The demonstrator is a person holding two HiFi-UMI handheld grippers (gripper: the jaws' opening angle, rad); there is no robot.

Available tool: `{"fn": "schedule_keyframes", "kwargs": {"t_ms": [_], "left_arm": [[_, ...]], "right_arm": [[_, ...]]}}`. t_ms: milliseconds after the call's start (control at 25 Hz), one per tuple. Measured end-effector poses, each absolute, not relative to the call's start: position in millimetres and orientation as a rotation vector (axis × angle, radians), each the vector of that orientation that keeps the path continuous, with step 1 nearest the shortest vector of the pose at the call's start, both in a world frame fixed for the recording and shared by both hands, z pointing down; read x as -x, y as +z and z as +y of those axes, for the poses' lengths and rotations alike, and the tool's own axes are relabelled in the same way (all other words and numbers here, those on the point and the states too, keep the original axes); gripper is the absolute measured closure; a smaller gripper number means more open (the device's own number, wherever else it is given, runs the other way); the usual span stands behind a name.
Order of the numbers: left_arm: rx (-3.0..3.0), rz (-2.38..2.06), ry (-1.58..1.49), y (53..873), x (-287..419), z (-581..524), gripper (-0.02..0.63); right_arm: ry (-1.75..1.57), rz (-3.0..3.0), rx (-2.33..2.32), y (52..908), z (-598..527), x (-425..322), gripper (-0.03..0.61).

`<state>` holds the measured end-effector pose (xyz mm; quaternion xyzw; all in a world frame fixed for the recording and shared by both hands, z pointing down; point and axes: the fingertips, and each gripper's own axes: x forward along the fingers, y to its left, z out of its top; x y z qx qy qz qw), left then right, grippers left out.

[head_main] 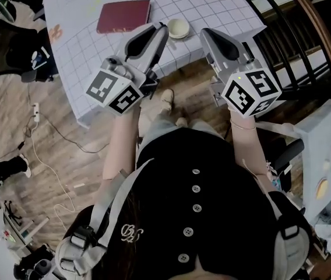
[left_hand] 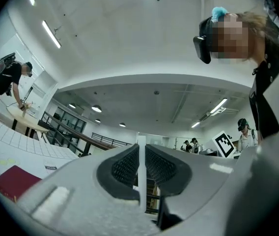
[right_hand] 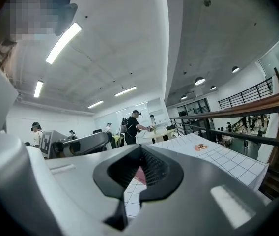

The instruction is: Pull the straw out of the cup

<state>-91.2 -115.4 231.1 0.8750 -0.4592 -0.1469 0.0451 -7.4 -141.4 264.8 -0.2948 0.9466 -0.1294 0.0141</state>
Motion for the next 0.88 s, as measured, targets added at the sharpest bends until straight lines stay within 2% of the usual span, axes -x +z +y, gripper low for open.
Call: {"fn": "schedule_keyframes", "kwargs": {"t_ms": [360, 880], "left_arm": [[-2.709, -1.377, -0.561, 216.0, 82.4, -80.3, 0.578], [-2.503, -1.419, -0.506, 248.2, 84.3, -67.3, 0.578]], "right_arm": [[-0.37, 2.923, 0.826, 241.7, -108.2, -0.2, 0.58], [-0.416, 2.952, 0.792, 263.1, -74.7, 0.2, 0.58]]}}
